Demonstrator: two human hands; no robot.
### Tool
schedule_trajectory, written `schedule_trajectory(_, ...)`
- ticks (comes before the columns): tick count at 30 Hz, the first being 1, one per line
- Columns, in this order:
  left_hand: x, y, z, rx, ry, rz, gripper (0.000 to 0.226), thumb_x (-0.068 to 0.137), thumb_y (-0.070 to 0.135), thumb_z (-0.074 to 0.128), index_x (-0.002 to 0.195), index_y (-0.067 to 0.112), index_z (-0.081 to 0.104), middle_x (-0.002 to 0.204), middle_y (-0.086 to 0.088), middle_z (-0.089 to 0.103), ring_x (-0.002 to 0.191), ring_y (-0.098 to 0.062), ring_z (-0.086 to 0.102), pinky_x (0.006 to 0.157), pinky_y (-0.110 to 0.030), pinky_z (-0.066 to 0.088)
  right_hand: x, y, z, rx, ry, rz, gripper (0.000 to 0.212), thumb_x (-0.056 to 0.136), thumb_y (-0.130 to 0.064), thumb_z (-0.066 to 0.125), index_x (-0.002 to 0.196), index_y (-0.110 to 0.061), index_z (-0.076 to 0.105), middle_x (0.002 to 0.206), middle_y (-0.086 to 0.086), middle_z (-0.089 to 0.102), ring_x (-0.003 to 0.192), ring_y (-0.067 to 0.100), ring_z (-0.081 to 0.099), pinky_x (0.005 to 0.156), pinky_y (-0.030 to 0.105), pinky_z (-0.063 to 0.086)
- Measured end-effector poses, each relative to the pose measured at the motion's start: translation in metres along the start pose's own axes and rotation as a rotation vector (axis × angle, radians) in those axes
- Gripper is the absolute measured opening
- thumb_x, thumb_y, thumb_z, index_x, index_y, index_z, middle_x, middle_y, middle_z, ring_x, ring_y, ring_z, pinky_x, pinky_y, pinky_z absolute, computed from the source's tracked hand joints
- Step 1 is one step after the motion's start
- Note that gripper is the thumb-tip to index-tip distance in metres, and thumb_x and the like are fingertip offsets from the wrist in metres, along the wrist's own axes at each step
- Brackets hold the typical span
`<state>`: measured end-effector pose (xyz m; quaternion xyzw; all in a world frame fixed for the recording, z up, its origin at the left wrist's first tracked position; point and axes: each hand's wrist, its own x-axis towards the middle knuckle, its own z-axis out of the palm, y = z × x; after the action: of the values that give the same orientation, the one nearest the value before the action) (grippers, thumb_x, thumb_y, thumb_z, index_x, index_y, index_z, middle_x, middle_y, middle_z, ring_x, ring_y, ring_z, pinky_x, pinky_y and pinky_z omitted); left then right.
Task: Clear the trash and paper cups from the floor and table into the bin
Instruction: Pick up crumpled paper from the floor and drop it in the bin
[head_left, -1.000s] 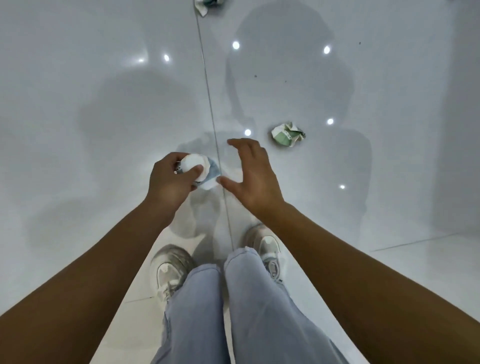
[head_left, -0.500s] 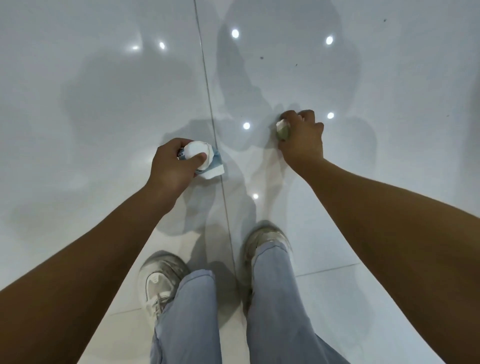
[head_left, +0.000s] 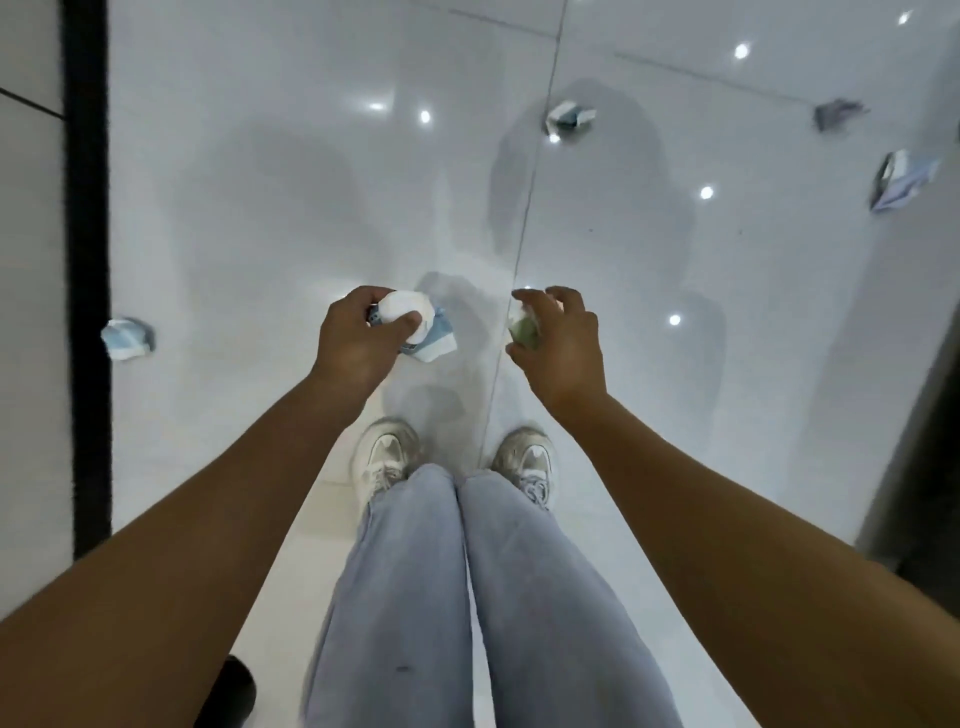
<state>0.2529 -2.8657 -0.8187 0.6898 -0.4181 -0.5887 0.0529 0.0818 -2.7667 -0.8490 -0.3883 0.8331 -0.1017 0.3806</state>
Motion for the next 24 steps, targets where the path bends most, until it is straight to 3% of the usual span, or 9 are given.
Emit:
schedule_trajectory(6, -0.1, 0.042, -0.073, -0.118, 0.142, -0.029, 0.023, 0.083, 0.007, 0.068, 0.105, 0.007, 0.061, 0.099, -0.004, 0.057, 0.094, -0.022, 0.056, 0.094, -0.05, 0.05, -0.065, -0.112, -0.058, 0.024, -0.064, -0.219, 0.057, 0.079, -0.017, 0.069, 0.131, -0.033, 0.051, 0.139, 0.003, 0.04, 0.115, 0.028, 0.044, 0.088, 0.027, 0.04)
schedule_trajectory(11, -0.175, 0.041, -0.106, -0.276, 0.278, -0.056, 0.024, 0.083, 0.009, 0.069, 0.105, 0.008, 0.061, 0.1, -0.006, 0.059, 0.092, -0.022, 0.057, 0.093, -0.048, 0.051, -0.121, -0.164, -0.081, -0.067, -0.153, -0.395, 0.059, 0.08, -0.017, 0.069, 0.134, -0.033, 0.05, 0.14, 0.004, 0.042, 0.119, 0.029, 0.044, 0.091, 0.031, 0.043)
schedule_trajectory(17, -0.26, -0.007, -0.127, -0.483, 0.448, -0.127, 0.025, 0.083, 0.011, 0.069, 0.107, 0.009, 0.061, 0.104, -0.007, 0.059, 0.101, -0.028, 0.06, 0.093, -0.047, 0.051, -0.192, -0.189, -0.078, -0.223, -0.283, -0.585, 0.061, 0.08, -0.018, 0.073, 0.136, -0.03, 0.049, 0.141, 0.005, 0.043, 0.123, 0.027, 0.042, 0.097, 0.034, 0.043)
schedule_trajectory(24, -0.343, -0.101, -0.161, -0.688, 0.609, -0.203, 0.022, 0.084, 0.01, 0.068, 0.104, 0.011, 0.061, 0.096, -0.001, 0.059, 0.091, -0.021, 0.058, 0.091, -0.045, 0.053, -0.286, -0.214, -0.024, -0.359, -0.44, -0.75, 0.06, 0.08, -0.019, 0.074, 0.134, -0.024, 0.049, 0.139, 0.006, 0.045, 0.121, 0.029, 0.043, 0.097, 0.034, 0.042)
